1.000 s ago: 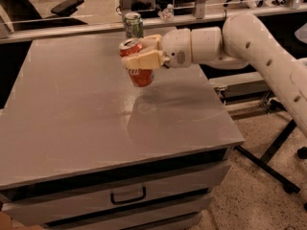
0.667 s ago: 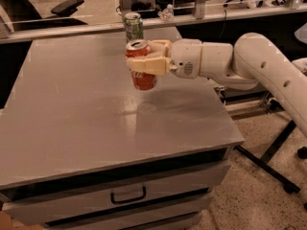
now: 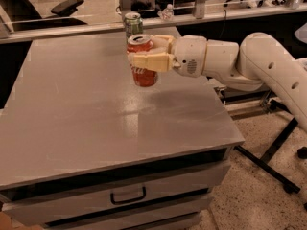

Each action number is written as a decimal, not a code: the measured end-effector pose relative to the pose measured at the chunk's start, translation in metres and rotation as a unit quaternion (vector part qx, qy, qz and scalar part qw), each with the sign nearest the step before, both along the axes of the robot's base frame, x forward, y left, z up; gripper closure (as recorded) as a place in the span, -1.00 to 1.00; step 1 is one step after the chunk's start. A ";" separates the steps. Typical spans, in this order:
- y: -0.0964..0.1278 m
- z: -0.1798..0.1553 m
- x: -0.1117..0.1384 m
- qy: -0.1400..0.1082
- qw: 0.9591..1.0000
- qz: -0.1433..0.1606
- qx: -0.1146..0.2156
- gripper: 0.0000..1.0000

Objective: Place coke can upright

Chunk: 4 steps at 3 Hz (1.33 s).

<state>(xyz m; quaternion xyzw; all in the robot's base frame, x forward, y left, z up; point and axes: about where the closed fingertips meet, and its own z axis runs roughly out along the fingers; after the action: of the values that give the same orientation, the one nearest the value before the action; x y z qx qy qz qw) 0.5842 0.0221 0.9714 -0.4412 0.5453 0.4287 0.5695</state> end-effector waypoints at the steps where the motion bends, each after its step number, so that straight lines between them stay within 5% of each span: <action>1: 0.001 0.001 0.000 0.000 1.000 0.001 0.000 1.00; 2: 0.018 0.008 -0.011 -0.011 1.000 -0.004 -0.004 1.00; 4: -0.016 -0.083 -0.013 -0.018 1.000 -0.013 -0.012 0.95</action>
Offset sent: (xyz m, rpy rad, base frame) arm -0.0210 0.0312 0.0159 -0.0133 -0.0439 -0.0306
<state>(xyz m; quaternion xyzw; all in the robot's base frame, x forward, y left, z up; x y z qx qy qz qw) 0.5714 0.0066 0.8885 -0.4483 0.5458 0.4070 0.5792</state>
